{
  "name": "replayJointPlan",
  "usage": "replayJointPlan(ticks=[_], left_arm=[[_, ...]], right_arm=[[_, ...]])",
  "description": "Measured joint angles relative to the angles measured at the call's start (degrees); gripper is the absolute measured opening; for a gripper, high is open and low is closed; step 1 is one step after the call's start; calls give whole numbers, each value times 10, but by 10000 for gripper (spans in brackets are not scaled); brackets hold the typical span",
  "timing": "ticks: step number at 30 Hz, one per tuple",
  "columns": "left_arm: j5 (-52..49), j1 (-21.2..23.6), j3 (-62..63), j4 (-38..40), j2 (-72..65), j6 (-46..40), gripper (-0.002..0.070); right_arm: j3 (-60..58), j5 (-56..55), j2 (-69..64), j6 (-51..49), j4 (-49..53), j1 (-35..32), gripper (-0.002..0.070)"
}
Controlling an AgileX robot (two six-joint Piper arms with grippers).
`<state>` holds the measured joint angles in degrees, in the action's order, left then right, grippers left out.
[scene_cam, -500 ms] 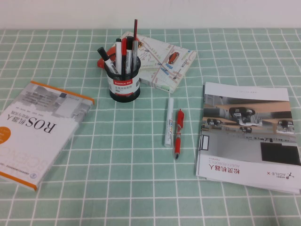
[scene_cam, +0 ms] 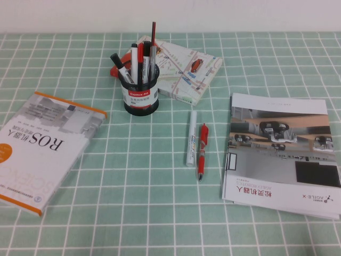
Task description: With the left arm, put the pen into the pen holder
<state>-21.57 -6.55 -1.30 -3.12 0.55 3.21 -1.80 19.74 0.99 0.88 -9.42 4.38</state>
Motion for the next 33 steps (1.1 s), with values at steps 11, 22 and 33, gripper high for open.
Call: replayJointPlan(ticks=[11, 22, 33], left_arm=[[0, 0, 0, 0, 0, 0, -1], [0, 0, 0, 0, 0, 0, -1], [32, 0, -2, 37, 0, 11, -1]], right_arm=[[0, 0, 0, 0, 0, 0, -20], [0, 0, 0, 0, 0, 0, -20], [0, 0, 0, 0, 0, 0, -20]])
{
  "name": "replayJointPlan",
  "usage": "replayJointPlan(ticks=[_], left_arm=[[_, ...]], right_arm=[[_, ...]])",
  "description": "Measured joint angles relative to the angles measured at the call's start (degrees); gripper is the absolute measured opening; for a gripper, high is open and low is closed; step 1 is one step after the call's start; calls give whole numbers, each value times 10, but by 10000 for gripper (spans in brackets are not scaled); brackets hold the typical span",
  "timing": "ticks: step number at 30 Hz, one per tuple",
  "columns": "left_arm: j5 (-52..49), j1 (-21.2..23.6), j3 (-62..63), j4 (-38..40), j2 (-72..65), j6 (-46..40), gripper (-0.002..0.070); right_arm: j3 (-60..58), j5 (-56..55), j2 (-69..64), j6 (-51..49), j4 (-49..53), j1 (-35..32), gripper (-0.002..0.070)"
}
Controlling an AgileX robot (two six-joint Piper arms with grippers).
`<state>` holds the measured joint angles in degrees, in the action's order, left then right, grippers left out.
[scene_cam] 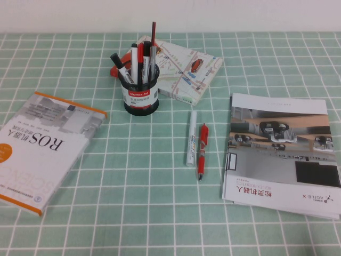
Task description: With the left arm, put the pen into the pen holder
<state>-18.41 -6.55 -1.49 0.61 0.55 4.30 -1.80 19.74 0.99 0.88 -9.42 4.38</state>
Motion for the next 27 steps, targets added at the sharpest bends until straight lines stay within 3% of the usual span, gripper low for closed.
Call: replayJointPlan(ticks=[7, 16, 22, 27], left_arm=[[104, 0, 0, 131, 0, 62, -1], [149, 0, 0, 151, 0, 80, -1], [67, 0, 66, 151, -13, 75, -1], [-55, 0, 183, 151, -121, 69, -1]], right_arm=[[0, 0, 0, 0, 0, 0, -20], [0, 0, 0, 0, 0, 0, -20], [0, 0, 0, 0, 0, 0, -20], [0, 0, 0, 0, 0, 0, -20]])
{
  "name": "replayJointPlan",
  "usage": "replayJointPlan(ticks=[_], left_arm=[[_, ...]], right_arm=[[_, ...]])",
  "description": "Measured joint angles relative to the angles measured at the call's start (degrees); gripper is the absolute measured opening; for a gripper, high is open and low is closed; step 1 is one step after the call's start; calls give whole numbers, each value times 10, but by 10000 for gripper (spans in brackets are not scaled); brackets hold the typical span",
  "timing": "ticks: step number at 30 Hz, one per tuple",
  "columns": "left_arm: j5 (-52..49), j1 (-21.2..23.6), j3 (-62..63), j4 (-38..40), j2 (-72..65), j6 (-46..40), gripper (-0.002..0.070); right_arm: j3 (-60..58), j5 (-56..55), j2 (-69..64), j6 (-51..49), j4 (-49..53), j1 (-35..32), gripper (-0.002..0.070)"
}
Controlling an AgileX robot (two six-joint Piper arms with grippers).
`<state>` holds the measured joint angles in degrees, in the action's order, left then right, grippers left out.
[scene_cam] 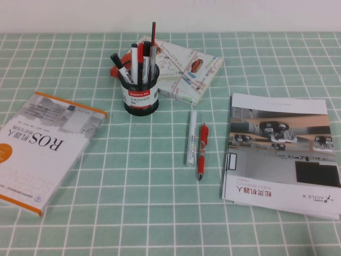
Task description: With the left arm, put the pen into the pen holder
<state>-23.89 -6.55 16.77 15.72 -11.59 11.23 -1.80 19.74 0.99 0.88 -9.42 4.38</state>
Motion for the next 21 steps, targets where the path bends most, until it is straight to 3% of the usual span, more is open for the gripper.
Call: replayJointPlan(ticks=[8, 16, 21], left_arm=[[-169, 0, 163, 15, -245, -109, -1], [-167, -5, 245, 132, -456, -249, -1], [-146, -61, 287, 146, -563, -265, -1]], right_arm=[[0, 0, 0, 0, 0, 0, -20], [0, 0, 0, 0, 0, 0, -20], [0, 0, 0, 0, 0, 0, -20]])
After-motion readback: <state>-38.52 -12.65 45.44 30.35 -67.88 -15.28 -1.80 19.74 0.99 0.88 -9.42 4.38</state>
